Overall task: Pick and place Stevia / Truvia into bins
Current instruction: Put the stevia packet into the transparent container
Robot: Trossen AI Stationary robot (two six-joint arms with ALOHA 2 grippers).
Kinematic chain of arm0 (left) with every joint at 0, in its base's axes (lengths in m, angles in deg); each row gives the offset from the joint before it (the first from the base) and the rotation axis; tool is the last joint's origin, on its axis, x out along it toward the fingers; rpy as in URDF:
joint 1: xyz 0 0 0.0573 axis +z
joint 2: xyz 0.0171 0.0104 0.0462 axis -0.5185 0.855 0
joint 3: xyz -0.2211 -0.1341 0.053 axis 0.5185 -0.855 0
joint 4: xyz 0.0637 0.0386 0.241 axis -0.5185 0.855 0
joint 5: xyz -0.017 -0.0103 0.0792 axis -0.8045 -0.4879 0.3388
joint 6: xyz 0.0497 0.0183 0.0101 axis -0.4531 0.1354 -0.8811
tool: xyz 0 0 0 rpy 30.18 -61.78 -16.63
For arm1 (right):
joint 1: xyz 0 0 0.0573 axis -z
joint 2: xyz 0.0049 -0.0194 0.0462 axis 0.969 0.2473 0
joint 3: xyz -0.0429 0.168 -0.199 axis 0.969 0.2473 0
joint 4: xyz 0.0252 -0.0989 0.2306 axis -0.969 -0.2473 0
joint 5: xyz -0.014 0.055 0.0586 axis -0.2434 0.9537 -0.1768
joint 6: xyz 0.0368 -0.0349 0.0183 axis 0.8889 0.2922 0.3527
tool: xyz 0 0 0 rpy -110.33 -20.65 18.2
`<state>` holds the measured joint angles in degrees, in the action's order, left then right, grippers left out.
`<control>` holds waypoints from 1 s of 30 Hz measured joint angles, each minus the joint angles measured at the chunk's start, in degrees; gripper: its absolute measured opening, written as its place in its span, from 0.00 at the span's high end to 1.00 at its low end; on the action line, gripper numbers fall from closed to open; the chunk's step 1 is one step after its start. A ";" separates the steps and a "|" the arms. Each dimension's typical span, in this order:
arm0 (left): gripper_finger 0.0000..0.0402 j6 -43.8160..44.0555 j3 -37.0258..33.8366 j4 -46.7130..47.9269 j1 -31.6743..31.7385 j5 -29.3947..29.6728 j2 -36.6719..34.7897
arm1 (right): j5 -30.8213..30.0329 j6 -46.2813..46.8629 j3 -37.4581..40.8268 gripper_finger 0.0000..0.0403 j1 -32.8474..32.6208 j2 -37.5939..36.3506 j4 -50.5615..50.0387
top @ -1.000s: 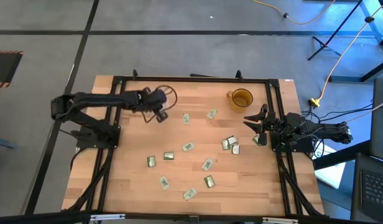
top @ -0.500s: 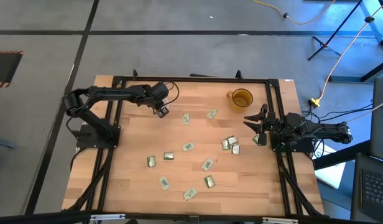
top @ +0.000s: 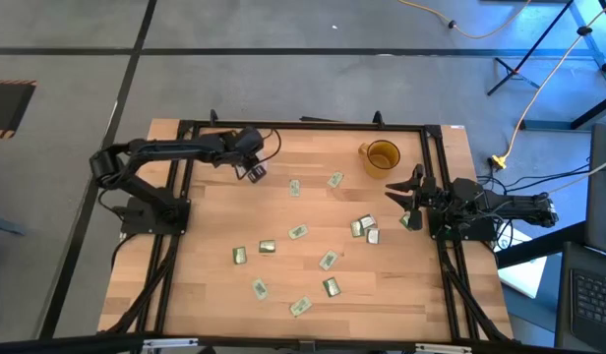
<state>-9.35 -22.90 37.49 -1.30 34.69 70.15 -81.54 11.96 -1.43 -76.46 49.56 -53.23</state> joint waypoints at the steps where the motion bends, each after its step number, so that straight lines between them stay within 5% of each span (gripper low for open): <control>1: 0.80 0.00 0.00 -0.80 -0.17 -0.80 -0.78 | 0.00 0.00 -0.01 0.73 0.00 0.00 0.00; 7: 0.80 -5.99 0.09 -8.07 -3.57 -9.82 -2.33 | 0.01 0.00 -0.01 0.73 0.01 0.00 0.00; 12: 0.79 -8.92 1.87 -11.17 -8.79 -10.34 0.37 | 0.02 0.02 -0.01 0.73 0.01 0.00 0.00; 30: 0.76 -13.14 17.50 -3.55 -16.22 -12.64 23.72 | 0.04 0.02 -0.01 0.73 0.01 0.00 0.09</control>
<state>-22.49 -5.40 33.95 -17.52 22.05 93.87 -81.49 11.98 -1.44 -76.45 49.56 -53.15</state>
